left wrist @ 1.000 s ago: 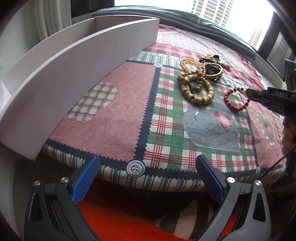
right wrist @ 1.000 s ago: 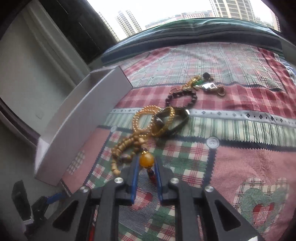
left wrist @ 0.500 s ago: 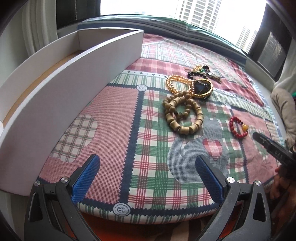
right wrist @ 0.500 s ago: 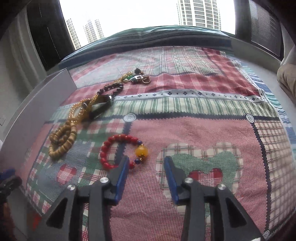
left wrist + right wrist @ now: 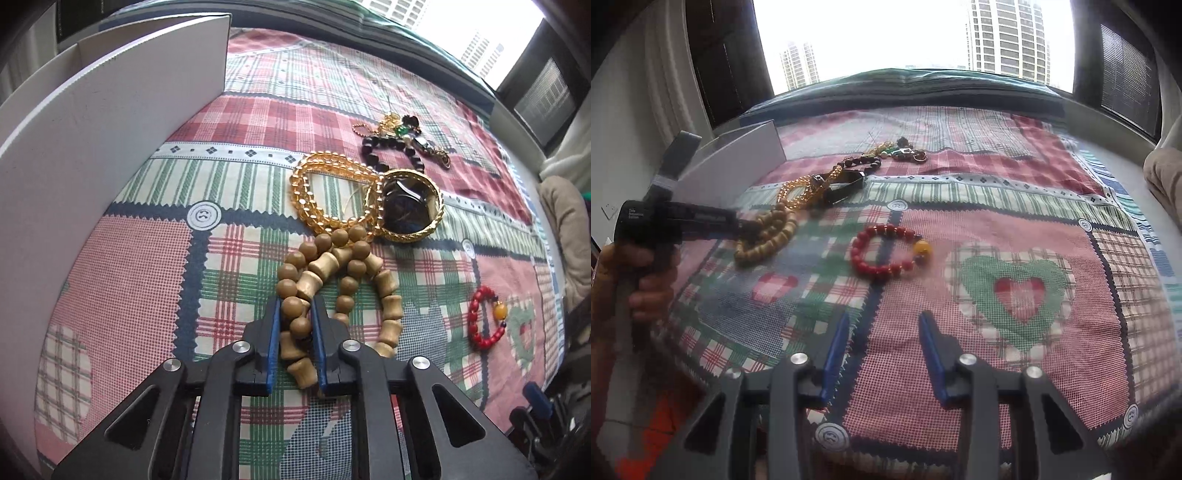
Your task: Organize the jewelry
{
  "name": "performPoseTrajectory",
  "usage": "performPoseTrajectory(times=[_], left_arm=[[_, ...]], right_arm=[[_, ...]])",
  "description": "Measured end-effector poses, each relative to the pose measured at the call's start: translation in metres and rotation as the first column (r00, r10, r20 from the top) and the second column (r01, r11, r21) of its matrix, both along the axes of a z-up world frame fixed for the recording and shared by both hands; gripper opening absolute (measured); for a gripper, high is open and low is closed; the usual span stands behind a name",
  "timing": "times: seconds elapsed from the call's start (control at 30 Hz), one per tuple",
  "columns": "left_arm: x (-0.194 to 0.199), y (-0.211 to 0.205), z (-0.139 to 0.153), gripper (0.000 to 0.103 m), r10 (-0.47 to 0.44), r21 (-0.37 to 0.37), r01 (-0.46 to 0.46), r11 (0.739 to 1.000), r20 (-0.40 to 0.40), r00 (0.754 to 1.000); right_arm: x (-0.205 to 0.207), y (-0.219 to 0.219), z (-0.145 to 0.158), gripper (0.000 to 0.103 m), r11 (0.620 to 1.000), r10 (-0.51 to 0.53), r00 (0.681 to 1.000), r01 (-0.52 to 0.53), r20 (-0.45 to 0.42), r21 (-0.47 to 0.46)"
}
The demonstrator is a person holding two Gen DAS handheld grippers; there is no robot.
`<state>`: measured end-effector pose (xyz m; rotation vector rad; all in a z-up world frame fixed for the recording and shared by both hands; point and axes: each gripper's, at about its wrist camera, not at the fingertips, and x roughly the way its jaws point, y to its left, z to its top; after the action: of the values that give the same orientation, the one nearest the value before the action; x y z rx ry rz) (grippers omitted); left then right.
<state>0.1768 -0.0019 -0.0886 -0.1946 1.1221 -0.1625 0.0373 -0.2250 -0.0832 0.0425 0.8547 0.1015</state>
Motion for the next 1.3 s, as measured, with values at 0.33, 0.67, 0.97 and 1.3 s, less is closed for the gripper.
performPoseTrajectory(times=[0.33, 0.67, 0.97, 1.3], left_arm=[[-0.037, 0.053, 0.029, 0.012, 0.072, -0.070, -0.069, 0.995, 0.052, 0.996], [-0.096, 0.096, 0.026, 0.048, 0.153, 0.082, -0.161, 0.984, 0.098, 0.983], [-0.103, -0.022, 0.021, 0.075, -0.328, 0.265, 0.280, 0.923, 0.157, 0.932], [-0.070, -0.031, -0.017, 0.103, -0.310, 0.213, 0.309, 0.927, -0.028, 0.950]], right_arm=[[-0.007, 0.006, -0.016, 0.040, 0.999, 0.013, 0.999, -0.011, -0.049, 0.045], [-0.007, 0.024, -0.012, 0.040, 0.997, 0.060, 0.997, -0.059, -0.041, 0.043], [-0.006, 0.036, -0.014, 0.040, 0.995, 0.078, 0.996, -0.075, -0.046, 0.066], [-0.022, 0.013, -0.009, 0.040, 0.996, 0.033, 0.998, -0.029, -0.044, 0.084]])
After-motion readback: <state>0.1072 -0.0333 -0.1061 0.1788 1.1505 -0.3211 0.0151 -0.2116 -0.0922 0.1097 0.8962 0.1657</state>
